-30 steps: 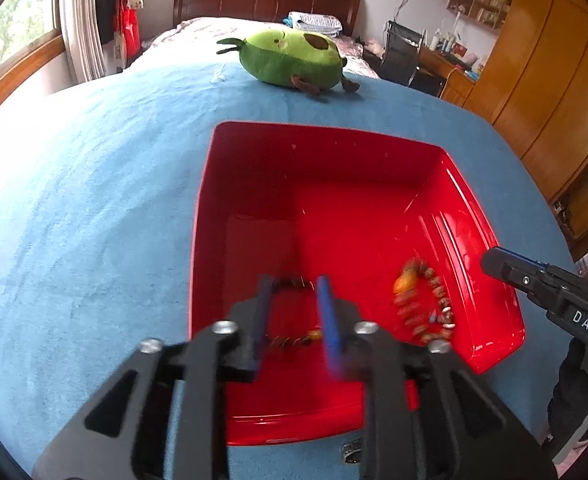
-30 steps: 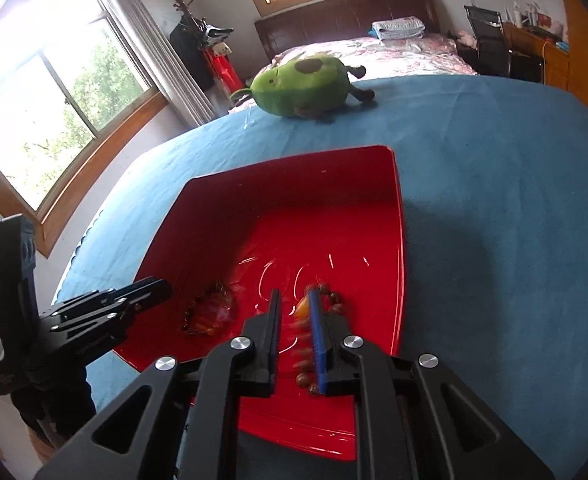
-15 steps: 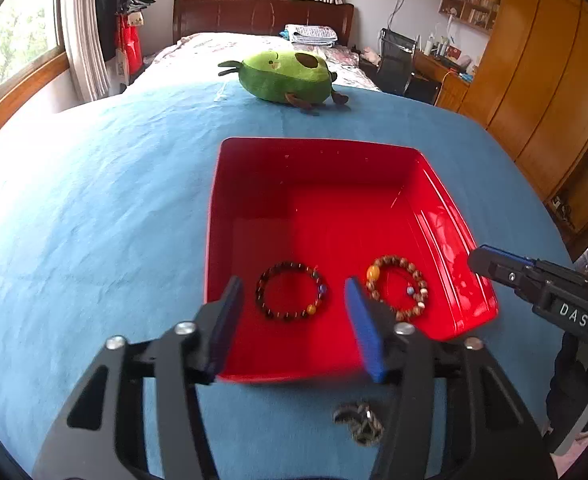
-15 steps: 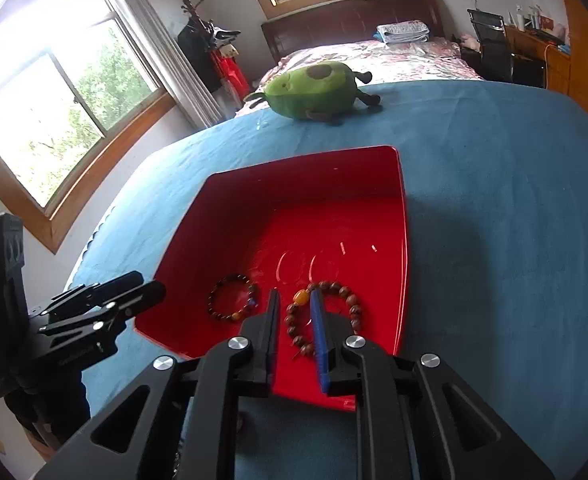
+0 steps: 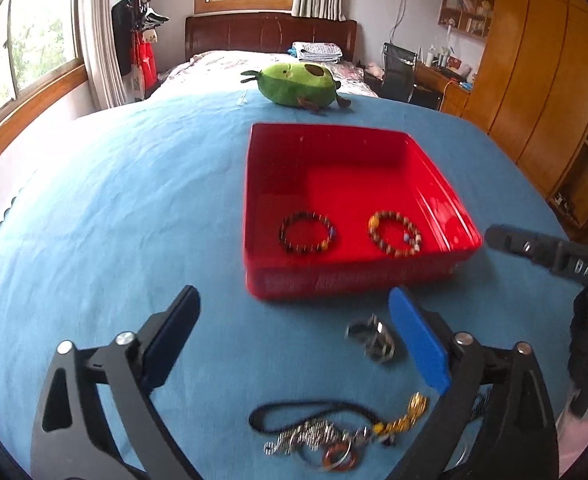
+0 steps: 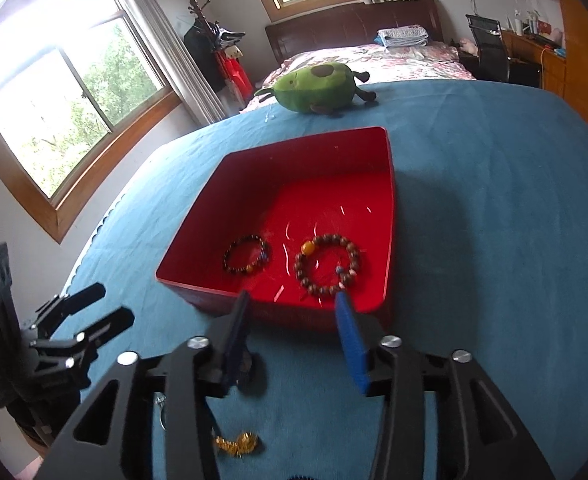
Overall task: Organize jewelry
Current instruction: 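Lift both open tools out of the red box, then close the right tool on the black bead necklace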
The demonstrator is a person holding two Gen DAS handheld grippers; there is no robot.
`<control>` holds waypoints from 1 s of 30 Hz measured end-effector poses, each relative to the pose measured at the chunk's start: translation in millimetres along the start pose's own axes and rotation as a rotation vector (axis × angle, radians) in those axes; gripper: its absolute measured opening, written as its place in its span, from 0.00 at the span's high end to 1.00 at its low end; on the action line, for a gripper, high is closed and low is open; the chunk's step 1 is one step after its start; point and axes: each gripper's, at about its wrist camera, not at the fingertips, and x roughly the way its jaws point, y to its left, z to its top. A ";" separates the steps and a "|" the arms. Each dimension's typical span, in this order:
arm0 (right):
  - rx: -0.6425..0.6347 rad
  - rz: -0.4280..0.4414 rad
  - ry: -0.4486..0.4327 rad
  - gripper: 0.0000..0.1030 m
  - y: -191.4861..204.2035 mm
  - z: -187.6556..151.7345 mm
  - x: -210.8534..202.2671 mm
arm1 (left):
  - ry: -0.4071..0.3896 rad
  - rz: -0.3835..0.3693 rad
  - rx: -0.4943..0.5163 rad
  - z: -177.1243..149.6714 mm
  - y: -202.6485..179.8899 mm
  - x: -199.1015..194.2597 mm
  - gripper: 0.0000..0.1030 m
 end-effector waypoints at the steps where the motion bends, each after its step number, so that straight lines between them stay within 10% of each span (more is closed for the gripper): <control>1: -0.004 0.005 -0.002 0.49 0.3 -5.7 -3.8 | 0.001 0.005 -0.007 -7.2 2.2 -1.0 0.06; 15: -0.052 -0.018 0.190 0.37 -11.0 -122.9 -18.1 | 0.081 0.033 -0.041 -82.0 16.4 -15.0 0.06; 30: -0.087 -0.064 0.259 0.37 -11.0 -149.0 2.9 | 0.127 0.031 -0.039 -121.2 -2.2 -25.9 0.06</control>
